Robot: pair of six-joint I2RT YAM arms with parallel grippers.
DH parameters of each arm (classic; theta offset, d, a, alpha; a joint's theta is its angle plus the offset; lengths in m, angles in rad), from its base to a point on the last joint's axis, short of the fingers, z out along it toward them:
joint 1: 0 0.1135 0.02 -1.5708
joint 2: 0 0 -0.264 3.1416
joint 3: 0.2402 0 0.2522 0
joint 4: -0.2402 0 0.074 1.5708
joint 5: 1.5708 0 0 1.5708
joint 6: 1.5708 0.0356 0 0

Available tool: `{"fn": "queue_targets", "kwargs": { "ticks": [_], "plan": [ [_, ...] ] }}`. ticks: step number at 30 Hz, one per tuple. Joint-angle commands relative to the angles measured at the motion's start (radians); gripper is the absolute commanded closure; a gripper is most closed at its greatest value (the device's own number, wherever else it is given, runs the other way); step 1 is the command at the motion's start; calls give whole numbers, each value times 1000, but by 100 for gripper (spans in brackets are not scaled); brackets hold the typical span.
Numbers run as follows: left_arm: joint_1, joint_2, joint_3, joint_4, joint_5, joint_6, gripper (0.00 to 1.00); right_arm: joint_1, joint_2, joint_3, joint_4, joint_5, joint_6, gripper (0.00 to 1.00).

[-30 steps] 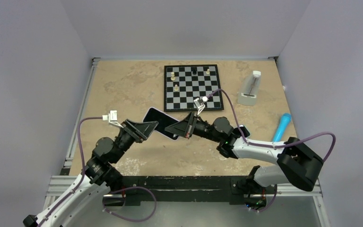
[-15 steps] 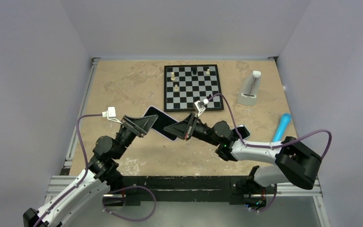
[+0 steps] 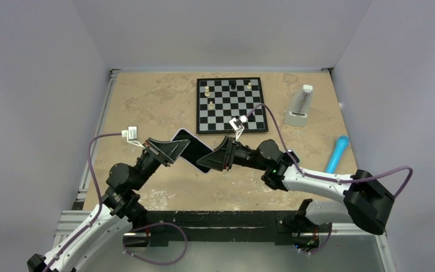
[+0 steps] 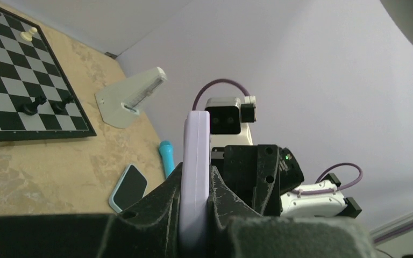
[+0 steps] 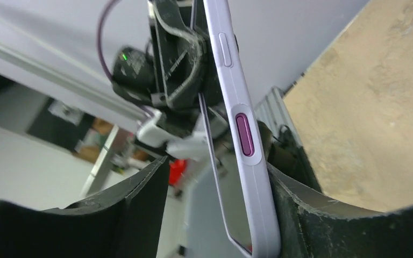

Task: Take the phone out of the phone case
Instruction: Pick up the phone at the center of the board.

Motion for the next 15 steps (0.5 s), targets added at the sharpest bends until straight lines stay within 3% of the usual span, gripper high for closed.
{"fn": "queue_targets", "kwargs": {
  "ticks": [1, 4, 6, 9, 11, 15],
  "plan": [
    [73, -29, 129, -163, 219, 106, 100, -50, -100, 135, -273, -272, -309, 38],
    [146, 12, 194, -228, 406, 91, 100, -53, -125, 216, -512, -374, -477, 38],
    [175, 71, 230, -222, 517, 60, 100, -53, -135, 244, -580, -412, -524, 39],
    [186, 169, 269, -195, 640, 14, 100, -55, -130, 270, -593, -450, -535, 45],
    [186, 201, 239, -85, 663, -54, 100, -55, -107, 276, -542, -492, -498, 49],
    [189, 244, 229, -39, 700, -95, 100, -55, -91, 248, -416, -504, -415, 69]
  ]
}}
